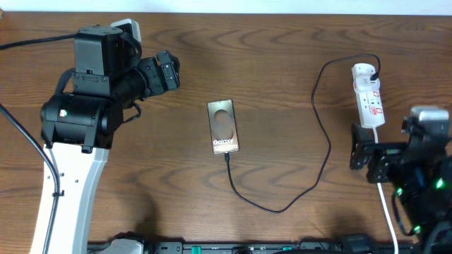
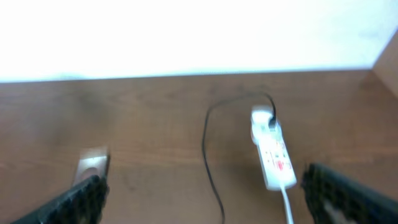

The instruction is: Plug charger to phone and switch on socket

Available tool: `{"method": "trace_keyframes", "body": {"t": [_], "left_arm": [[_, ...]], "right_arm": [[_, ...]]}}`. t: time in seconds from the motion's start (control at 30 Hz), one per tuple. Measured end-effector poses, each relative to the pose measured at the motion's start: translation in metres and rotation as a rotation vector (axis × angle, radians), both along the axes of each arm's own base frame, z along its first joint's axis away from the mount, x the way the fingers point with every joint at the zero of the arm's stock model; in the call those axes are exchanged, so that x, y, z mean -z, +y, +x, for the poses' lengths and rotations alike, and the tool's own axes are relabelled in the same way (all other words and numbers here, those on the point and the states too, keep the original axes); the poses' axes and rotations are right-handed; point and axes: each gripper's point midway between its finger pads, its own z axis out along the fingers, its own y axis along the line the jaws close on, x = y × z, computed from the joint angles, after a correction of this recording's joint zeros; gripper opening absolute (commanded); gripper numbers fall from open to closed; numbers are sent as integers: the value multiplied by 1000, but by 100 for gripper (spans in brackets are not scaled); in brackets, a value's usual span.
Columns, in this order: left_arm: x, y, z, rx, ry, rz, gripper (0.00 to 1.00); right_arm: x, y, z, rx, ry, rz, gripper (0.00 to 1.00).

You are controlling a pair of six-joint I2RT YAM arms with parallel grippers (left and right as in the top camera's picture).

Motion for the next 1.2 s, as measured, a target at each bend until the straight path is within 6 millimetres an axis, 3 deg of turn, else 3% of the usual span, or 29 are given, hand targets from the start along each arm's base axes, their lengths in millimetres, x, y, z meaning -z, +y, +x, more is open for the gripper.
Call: {"method": "trace_keyframes", "body": {"t": [0.27, 0.67, 1.03, 1.2], "left_arm": [[0, 0, 0, 0, -1, 0, 95], [0, 0, 0, 0, -1, 0, 95], [0, 0, 0, 0, -1, 0, 95], [0, 0, 0, 0, -1, 0, 95]], "right_arm": [[50, -7, 3, 30, -215, 23, 99], [105, -6, 20, 23, -401, 30, 99], [142, -6, 21, 23, -475, 35, 99], [169, -6, 25, 24, -417, 30, 99]]}}
